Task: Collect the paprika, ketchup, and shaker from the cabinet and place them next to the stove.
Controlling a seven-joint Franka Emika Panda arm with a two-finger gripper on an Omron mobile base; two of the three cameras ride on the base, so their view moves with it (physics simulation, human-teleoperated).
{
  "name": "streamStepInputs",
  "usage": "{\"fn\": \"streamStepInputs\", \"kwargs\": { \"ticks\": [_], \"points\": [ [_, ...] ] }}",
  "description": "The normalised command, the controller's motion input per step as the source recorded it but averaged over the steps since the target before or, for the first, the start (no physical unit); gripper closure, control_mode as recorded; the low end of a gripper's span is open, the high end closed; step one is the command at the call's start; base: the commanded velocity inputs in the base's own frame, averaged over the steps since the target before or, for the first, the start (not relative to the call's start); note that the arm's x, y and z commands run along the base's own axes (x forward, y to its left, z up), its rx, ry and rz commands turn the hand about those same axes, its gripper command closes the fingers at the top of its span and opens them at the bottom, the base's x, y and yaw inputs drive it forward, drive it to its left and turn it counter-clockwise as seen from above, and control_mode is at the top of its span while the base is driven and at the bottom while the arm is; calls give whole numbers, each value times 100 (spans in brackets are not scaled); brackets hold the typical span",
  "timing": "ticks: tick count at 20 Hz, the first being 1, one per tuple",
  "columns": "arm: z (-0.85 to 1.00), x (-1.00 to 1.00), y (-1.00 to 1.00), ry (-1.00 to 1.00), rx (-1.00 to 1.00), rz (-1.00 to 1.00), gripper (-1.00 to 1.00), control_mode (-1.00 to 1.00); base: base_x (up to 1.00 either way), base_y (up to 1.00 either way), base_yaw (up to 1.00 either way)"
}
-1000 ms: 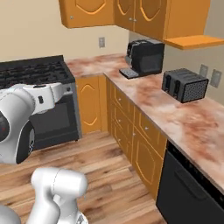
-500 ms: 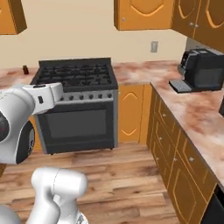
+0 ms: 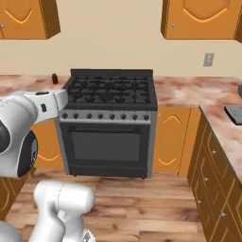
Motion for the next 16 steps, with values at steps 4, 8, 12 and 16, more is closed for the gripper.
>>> {"fn": "streamStepInputs", "kwargs": {
  "ticks": [4,8,12,16],
  "points": [
    [0,0,0,0,0,0,100,100,71,2,18],
    [0,0,0,0,0,0,100,100,68,0,8],
    [0,0,0,0,0,0,100,100,63,0,2],
    [0,0,0,0,0,0,100,100,61,-2,0]
  ]
}}
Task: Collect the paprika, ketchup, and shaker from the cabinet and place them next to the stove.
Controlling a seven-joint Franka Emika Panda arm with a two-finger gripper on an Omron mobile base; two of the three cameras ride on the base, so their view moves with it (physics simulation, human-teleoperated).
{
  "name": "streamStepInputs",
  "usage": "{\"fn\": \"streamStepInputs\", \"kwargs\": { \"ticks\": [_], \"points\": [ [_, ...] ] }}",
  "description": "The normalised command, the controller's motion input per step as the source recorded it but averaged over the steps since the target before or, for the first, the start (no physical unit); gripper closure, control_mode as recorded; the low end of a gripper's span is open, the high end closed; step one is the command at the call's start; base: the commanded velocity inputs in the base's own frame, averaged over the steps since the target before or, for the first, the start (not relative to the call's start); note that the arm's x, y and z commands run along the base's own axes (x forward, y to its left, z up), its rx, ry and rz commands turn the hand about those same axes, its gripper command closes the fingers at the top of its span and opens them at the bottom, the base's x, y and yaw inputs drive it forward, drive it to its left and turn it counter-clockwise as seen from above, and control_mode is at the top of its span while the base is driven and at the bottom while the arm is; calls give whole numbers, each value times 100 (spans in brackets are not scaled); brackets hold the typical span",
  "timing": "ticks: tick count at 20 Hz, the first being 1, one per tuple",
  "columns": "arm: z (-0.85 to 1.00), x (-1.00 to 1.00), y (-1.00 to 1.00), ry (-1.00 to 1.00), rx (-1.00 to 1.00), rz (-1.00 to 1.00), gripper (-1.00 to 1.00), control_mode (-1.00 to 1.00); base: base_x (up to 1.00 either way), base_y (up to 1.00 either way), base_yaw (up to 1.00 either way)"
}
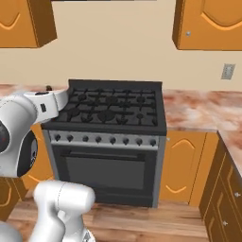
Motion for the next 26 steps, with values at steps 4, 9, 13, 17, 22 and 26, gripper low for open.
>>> {"fn": "streamStepInputs", "kwargs": {
  "ticks": [4,9,13,17,22,26],
  "points": [
    [0,0,0,0,0,0,100,100,58,-10,0],
    [0,0,0,0,0,0,100,100,54,-19,0],
    [0,0,0,0,0,0,100,100,44,-32,6],
    [0,0,0,0,0,0,100,100,36,-40,12],
    [0,0,0,0,0,0,100,100,37,-42,14],
    [0,0,0,0,0,0,100,100,46,-38,15]
  ]
}}
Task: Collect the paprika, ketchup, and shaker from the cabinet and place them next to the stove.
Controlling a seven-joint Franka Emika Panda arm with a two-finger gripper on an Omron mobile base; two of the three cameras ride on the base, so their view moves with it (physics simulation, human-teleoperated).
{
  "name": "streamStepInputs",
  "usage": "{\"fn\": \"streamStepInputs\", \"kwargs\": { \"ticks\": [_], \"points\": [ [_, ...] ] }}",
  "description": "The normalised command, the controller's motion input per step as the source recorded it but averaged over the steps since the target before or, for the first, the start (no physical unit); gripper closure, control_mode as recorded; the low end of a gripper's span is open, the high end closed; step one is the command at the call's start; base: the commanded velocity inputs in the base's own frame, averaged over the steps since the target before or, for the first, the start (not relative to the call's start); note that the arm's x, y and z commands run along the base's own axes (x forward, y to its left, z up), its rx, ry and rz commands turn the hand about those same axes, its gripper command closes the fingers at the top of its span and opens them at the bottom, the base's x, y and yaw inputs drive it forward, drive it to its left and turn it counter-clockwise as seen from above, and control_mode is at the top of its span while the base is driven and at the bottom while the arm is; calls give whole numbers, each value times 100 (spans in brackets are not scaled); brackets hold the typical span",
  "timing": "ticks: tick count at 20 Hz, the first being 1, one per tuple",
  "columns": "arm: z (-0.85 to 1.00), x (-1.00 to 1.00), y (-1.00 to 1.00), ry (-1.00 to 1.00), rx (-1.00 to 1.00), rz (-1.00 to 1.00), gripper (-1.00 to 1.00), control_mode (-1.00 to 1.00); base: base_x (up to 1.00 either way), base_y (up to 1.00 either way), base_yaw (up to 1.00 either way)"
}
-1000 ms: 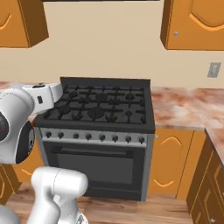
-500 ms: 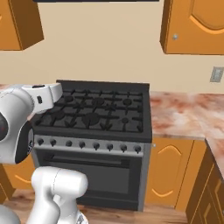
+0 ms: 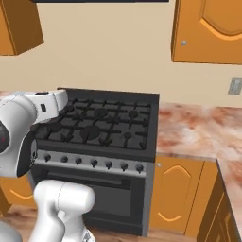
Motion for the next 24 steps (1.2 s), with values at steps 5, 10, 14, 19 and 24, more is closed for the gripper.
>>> {"fn": "streamStepInputs", "kwargs": {
  "ticks": [5,10,14,19,24],
  "points": [
    [0,0,0,0,0,0,100,100,58,-32,12],
    [0,0,0,0,0,0,100,100,58,-27,9],
    [0,0,0,0,0,0,100,100,50,-27,8],
    [0,11,-17,-2,0,3,100,-100,24,-18,5],
    [0,16,-49,-5,0,9,100,-100,0,0,0]
  ]
}}
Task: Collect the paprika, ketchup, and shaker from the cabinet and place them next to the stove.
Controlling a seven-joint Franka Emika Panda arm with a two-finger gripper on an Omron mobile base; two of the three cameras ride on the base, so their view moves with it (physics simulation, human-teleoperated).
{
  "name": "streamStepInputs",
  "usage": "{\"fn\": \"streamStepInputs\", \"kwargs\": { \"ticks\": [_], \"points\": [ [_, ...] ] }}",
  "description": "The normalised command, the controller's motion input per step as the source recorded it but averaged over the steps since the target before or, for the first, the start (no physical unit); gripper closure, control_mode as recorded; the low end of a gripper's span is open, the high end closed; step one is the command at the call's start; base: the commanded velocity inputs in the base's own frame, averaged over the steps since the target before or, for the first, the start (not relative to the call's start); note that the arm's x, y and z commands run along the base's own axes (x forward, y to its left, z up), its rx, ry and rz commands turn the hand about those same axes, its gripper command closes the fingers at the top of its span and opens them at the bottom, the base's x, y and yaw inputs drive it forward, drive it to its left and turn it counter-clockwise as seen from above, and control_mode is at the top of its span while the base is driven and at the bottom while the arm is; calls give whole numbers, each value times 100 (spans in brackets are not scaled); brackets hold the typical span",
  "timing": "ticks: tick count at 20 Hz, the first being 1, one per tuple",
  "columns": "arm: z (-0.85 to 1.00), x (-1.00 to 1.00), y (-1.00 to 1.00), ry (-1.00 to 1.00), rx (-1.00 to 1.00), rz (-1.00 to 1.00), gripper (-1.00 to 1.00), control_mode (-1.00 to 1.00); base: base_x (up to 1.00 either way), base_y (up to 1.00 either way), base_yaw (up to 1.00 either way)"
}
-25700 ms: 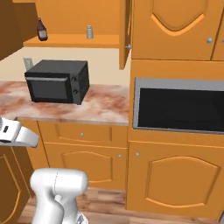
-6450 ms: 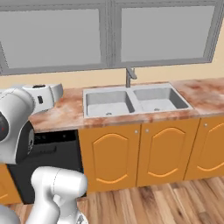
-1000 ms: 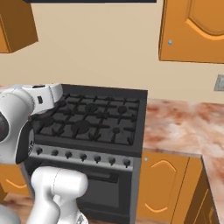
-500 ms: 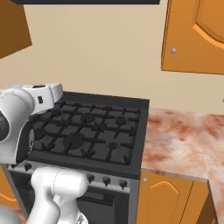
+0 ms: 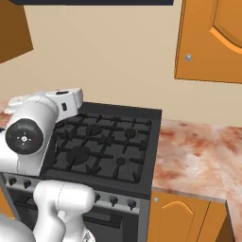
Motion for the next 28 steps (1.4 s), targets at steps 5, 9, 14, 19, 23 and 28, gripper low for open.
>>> {"fn": "streamStepInputs", "kwargs": {
  "ticks": [5,9,14,19,23,28],
  "points": [
    [0,4,-53,-4,0,7,100,-100,0,0,0],
    [0,0,-52,-2,0,4,100,-100,0,0,0],
    [0,0,-39,0,0,0,100,-100,0,0,0],
    [-12,0,-28,2,0,0,100,-100,0,0,0],
    [-22,0,-22,4,0,0,100,-100,0,0,0],
    [-24,0,-26,7,1,0,100,-100,0,0,0]
  ]
}}
